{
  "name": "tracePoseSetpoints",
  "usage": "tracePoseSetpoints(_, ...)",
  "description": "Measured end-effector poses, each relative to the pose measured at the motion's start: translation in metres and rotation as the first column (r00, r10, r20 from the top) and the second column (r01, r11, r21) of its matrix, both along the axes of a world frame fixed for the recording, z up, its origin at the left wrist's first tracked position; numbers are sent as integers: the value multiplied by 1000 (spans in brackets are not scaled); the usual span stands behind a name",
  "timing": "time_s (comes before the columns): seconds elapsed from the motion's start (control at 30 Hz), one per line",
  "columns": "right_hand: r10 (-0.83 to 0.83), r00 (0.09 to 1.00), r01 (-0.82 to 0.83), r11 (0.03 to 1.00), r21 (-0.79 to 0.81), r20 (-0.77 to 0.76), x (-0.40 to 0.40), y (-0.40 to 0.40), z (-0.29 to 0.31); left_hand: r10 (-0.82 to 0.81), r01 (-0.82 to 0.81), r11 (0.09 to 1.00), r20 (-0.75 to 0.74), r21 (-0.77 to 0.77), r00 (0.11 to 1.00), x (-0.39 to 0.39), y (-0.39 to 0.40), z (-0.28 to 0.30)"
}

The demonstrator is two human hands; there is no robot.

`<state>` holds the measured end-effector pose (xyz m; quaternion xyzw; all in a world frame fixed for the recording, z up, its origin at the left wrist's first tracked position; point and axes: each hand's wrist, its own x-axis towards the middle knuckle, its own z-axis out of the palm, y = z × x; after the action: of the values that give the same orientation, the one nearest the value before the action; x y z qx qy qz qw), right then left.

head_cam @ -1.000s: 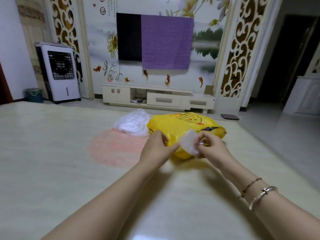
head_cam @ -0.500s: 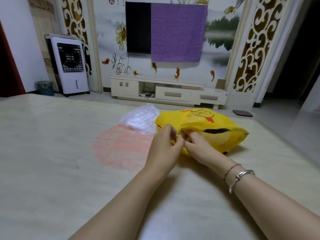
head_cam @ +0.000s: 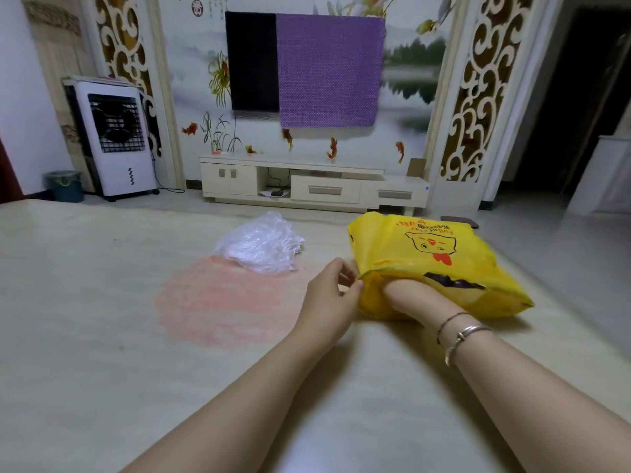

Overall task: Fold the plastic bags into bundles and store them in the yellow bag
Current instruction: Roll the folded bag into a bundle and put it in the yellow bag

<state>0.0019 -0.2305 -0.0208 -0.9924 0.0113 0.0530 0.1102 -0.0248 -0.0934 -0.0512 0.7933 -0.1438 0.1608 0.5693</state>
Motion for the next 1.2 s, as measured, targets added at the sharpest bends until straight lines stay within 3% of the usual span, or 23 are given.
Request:
tracePoseSetpoints(0.1, 66, 987, -80, 992, 99, 146, -23, -17, -3, 75, -81, 994, -88, -66, 993, 8, -20, 2)
tracePoseSetpoints(0.17, 116, 981, -126, 990, 59, 154, -39, -25, -8, 88, -105, 989, -155, -106, 984, 8, -28, 3)
tracePoseSetpoints(0.33, 141, 953, -179, 976, 121, 267, -75, -39, 4, 13, -65, 983, -284, -172, 959, -7, -25, 2)
tracePoseSetpoints(0.5, 61, 905, -188, 945, 267, 421, -86, -6, 21, 54, -109, 982, -322, -155, 945, -22, 30, 14)
tracePoseSetpoints(0.67, 132, 896, -304, 879, 368, 424, -63, 59, 20, 148, -214, 965, -359, -151, 921, -27, 109, 23)
tracePoseSetpoints(0.83, 206, 875, -363, 878, 312, 438, -8, 128, -7, 238, -325, 928, -382, -181, 893, -23, 180, 16)
tracePoseSetpoints(1.03, 238, 860, -345, 922, 172, 451, 57, 193, -22, 102, -304, 888, -496, -346, 862, -9, 210, 15)
tracePoseSetpoints(1.2, 195, 943, -219, 974, 59, 271, 79, 215, -22, 68, -272, 904, -518, -330, 853, -4, 213, 19)
